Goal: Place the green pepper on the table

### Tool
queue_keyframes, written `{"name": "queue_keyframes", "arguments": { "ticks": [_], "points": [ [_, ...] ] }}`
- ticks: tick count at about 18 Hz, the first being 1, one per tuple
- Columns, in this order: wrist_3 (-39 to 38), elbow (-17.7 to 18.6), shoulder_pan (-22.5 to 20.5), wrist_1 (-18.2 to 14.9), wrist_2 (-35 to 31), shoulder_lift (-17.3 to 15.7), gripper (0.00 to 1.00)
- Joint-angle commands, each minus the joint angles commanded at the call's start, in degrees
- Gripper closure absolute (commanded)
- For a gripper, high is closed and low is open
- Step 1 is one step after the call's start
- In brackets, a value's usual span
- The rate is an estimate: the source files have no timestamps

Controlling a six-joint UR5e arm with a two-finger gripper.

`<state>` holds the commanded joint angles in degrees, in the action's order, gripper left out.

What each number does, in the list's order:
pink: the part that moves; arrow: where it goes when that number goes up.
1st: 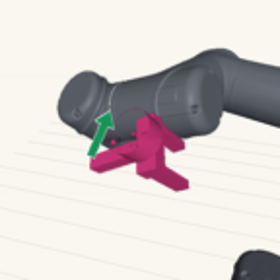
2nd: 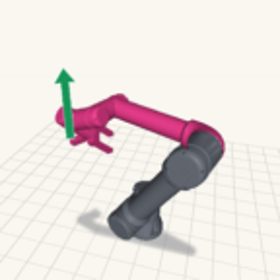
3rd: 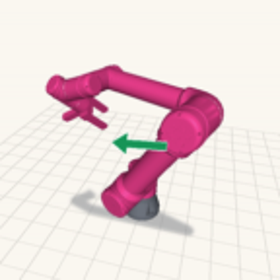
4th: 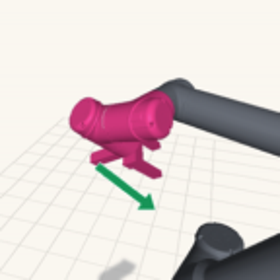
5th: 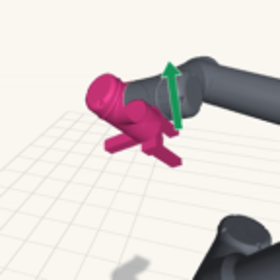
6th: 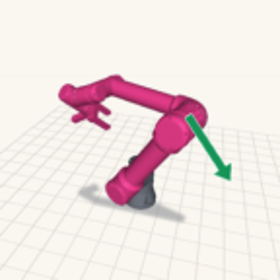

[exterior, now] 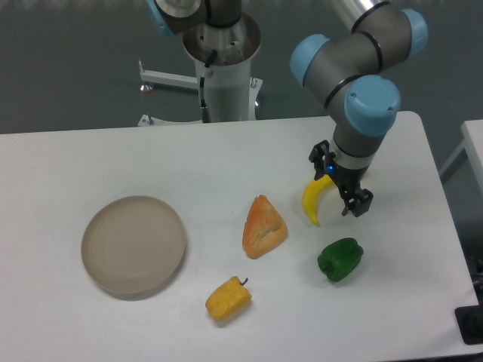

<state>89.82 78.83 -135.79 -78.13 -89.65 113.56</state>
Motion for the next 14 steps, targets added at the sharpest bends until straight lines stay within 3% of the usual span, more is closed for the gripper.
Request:
{"name": "queue_keyframes", "arguments": {
  "ticks": [14],
  "points": [
    [-0.4,3.1,1.4,0.6,-0.2,-2.1,0.0]
  ]
}}
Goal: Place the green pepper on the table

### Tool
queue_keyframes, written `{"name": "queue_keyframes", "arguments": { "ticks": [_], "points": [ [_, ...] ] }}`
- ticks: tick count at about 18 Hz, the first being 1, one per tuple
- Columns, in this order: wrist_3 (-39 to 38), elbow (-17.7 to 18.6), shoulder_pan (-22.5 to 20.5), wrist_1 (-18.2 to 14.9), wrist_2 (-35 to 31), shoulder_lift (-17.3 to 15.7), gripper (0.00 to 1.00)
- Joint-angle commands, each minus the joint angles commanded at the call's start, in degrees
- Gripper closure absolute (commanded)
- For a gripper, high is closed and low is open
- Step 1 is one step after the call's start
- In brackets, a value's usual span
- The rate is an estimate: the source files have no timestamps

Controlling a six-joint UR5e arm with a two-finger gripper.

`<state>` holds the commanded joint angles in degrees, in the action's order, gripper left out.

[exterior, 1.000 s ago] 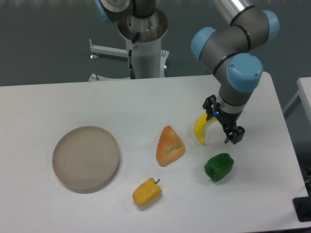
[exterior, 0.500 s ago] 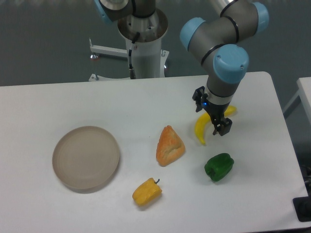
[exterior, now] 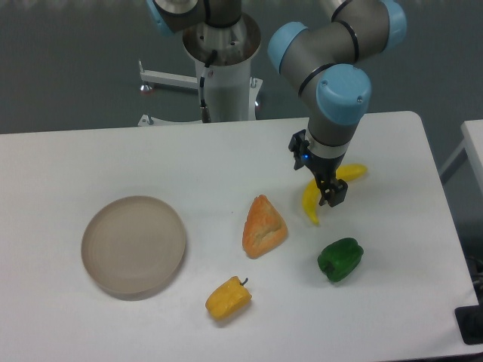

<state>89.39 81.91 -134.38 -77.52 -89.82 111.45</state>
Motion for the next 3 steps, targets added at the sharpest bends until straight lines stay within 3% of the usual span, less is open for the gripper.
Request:
{"name": "queue_keyframes", "arguments": {
  "ticks": [3],
  "points": [
    [0.1,0.0,0.0,0.0,0.0,-0.2,0.0]
  ]
}}
